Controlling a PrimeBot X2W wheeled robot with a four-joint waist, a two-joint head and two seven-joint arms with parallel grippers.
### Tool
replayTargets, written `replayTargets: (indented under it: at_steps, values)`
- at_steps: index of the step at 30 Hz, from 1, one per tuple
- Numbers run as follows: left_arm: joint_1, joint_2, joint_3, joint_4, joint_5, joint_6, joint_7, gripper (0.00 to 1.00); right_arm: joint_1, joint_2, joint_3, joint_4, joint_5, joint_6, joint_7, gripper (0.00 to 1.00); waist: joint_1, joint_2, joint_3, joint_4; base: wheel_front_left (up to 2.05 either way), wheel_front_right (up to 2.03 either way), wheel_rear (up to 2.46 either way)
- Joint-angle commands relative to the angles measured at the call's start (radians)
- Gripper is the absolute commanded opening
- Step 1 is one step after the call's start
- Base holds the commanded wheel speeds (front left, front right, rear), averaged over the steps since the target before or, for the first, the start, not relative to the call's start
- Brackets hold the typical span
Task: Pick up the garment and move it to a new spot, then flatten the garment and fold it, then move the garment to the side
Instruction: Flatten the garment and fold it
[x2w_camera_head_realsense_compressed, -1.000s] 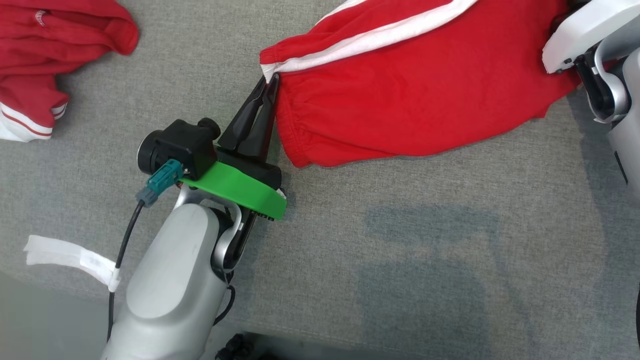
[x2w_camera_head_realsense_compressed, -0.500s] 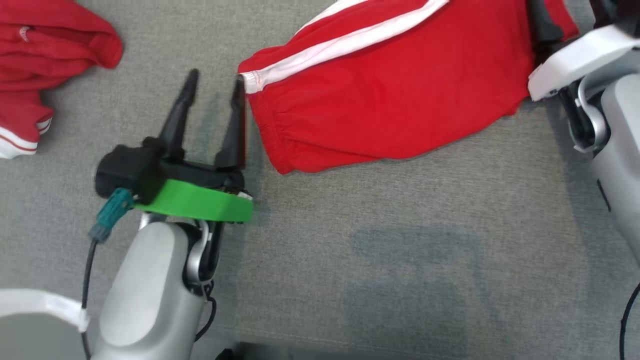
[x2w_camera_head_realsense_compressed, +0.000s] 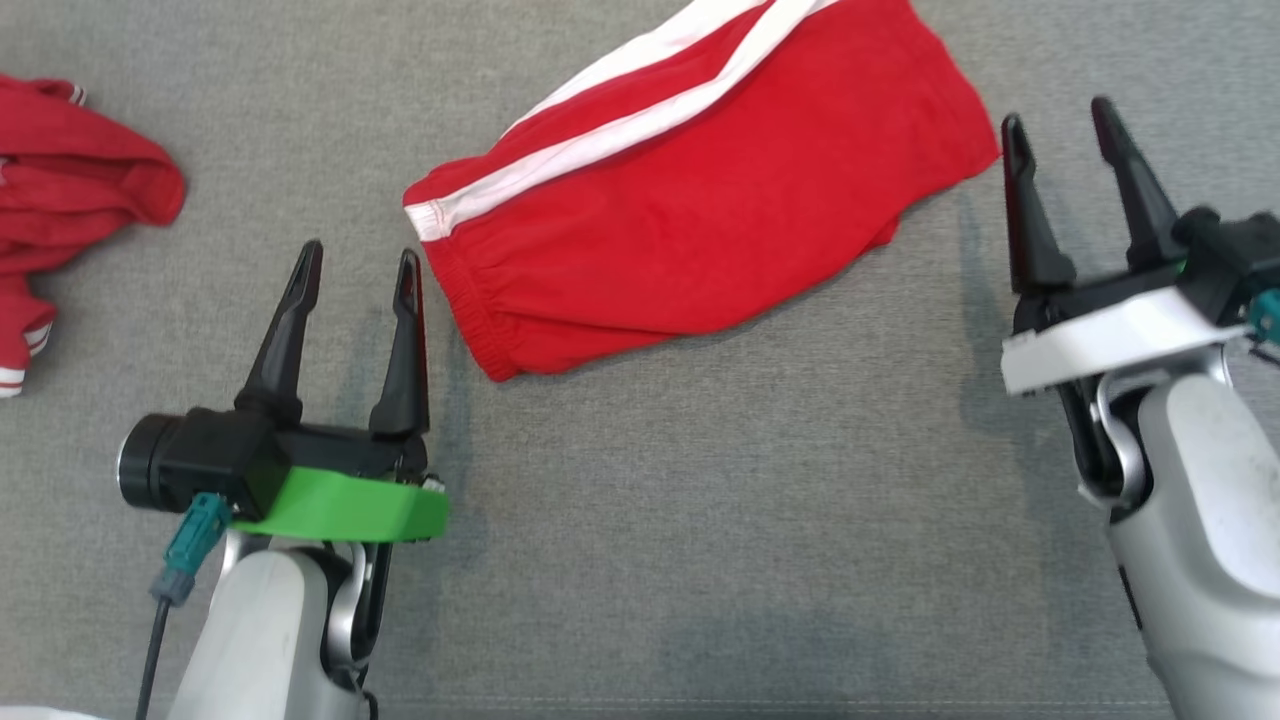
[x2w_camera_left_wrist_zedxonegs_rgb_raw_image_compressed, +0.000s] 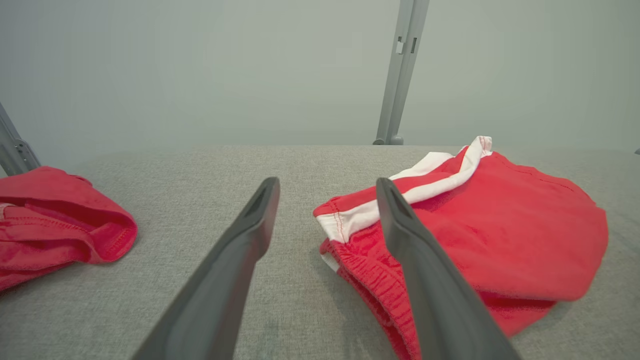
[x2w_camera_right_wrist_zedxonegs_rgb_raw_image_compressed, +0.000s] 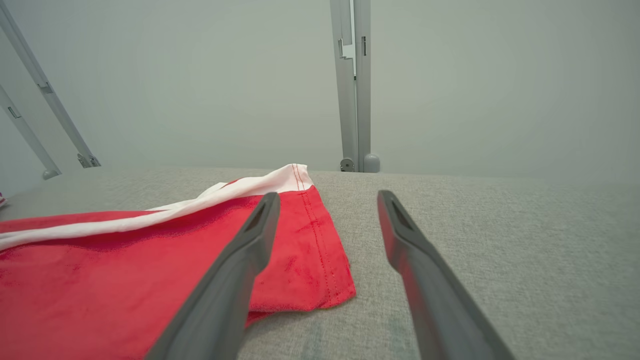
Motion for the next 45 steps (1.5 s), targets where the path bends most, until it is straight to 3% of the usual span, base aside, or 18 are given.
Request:
replayTargets:
  at_steps: [1, 11, 29, 37, 45]
  values:
    - [0.027, 0.015, 0.002, 0.004, 0.008, 0.005, -0.003, 1.00, 0.043, 0.008, -0.009, -0.026, -0.014, -0.001, -0.003, 1.00, 0.0000, 0.0000, -0.058, -0.052, 0.00, 0.00, 0.00]
    - [0.103, 0.037, 0.001, 0.004, -0.007, 0.013, 0.019, 1.00, 0.210, 0.051, -0.056, -0.132, -0.038, -0.001, -0.003, 1.00, 0.0000, 0.0000, -0.111, -0.088, 0.00, 0.00, 0.00]
    - [0.070, 0.031, -0.019, -0.007, -0.018, 0.021, 0.033, 1.00, 0.173, 0.034, -0.063, -0.129, -0.033, -0.001, 0.024, 1.00, 0.0000, 0.0000, -0.099, -0.060, 0.00, 0.00, 0.00]
    - [0.012, -0.002, -0.042, -0.018, -0.021, 0.016, 0.016, 1.00, 0.047, -0.042, -0.035, -0.044, -0.024, -0.001, 0.090, 1.00, 0.0000, 0.0000, -0.010, 0.043, 0.00, 0.00, 0.00]
    - [-0.036, -0.032, -0.064, 0.012, -0.024, -0.005, 0.001, 1.00, -0.090, -0.096, 0.027, 0.186, 0.011, -0.001, 0.129, 1.00, 0.0000, 0.0000, 0.061, 0.126, 0.00, 0.00, 0.00]
